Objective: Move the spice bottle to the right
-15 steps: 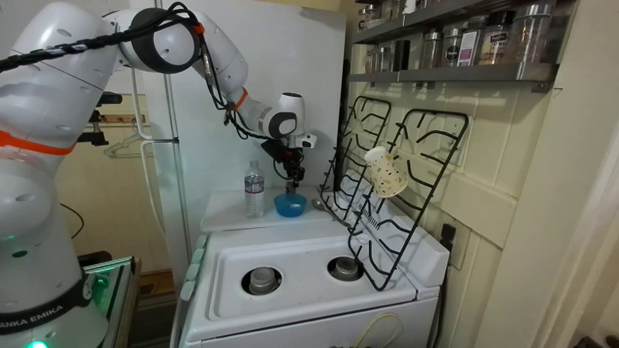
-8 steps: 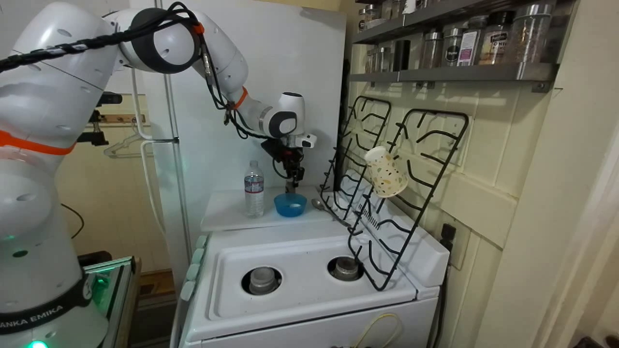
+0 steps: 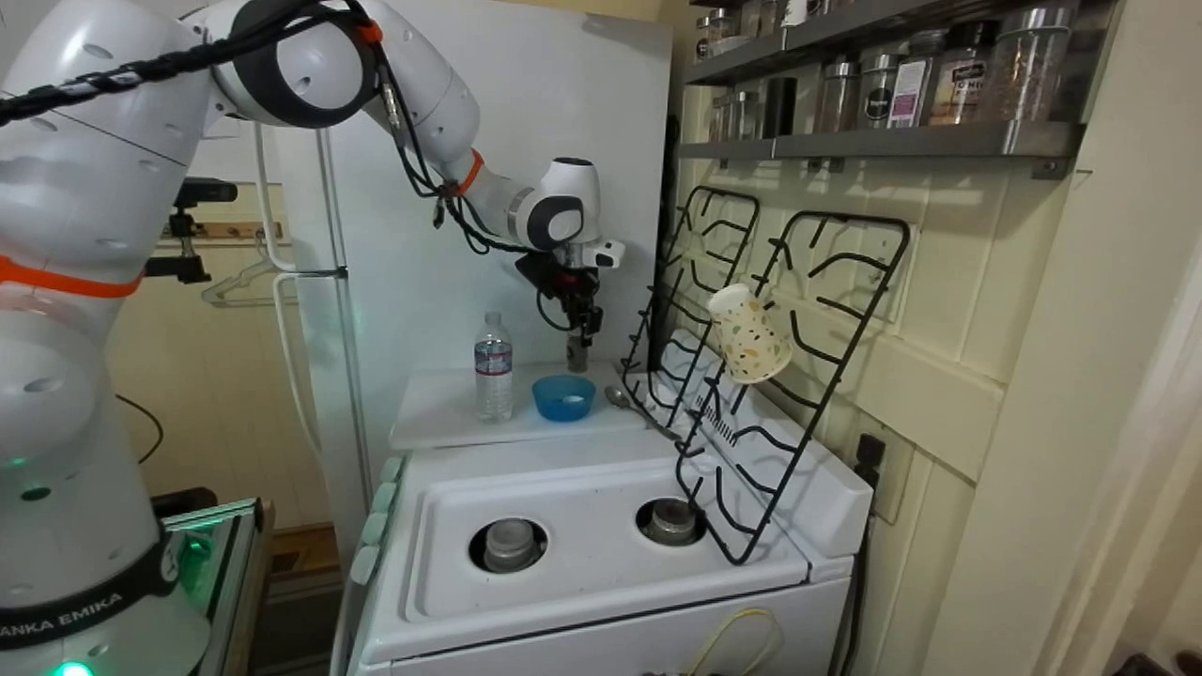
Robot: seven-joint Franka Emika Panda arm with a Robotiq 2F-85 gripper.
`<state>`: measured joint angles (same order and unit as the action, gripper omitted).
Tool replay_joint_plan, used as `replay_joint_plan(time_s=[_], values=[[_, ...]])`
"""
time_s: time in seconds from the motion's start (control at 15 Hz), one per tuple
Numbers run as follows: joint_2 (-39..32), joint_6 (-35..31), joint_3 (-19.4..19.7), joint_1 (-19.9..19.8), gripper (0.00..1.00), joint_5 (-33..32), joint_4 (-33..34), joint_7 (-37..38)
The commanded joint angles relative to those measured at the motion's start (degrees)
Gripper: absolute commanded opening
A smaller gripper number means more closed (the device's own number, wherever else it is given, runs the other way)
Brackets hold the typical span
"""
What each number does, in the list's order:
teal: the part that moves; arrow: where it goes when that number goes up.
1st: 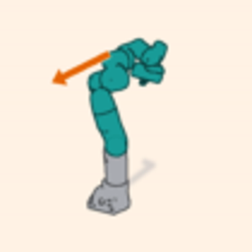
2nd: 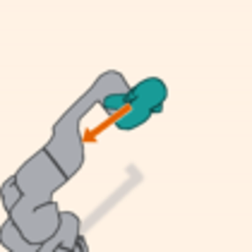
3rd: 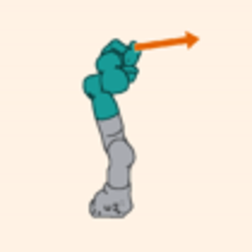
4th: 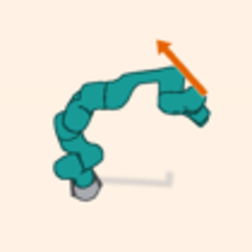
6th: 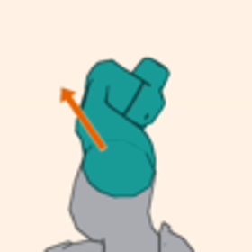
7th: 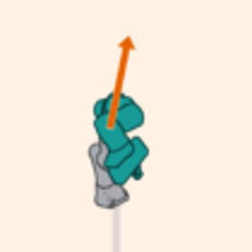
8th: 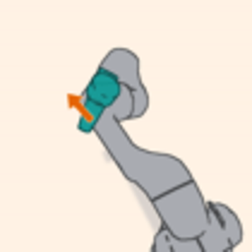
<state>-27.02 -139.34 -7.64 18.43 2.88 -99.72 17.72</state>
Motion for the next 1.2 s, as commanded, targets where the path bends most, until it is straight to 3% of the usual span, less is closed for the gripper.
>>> replay_joint_plan(time_s=[0.0, 0.4, 0.87, 1.13], values=[[3.96, 0.30, 0.31, -0.57, 0.24, -0.05, -3.01, 1.23], [10.77, -0.66, 3.51, -2.51, 0.24, -1.27, -12.18, 5.40], [20.00, -1.47, 8.45, -8.47, 0.24, -0.89, -26.43, 12.85], [22.09, -2.59, 8.87, -10.94, 0.24, -0.99, -30.78, 16.34]])
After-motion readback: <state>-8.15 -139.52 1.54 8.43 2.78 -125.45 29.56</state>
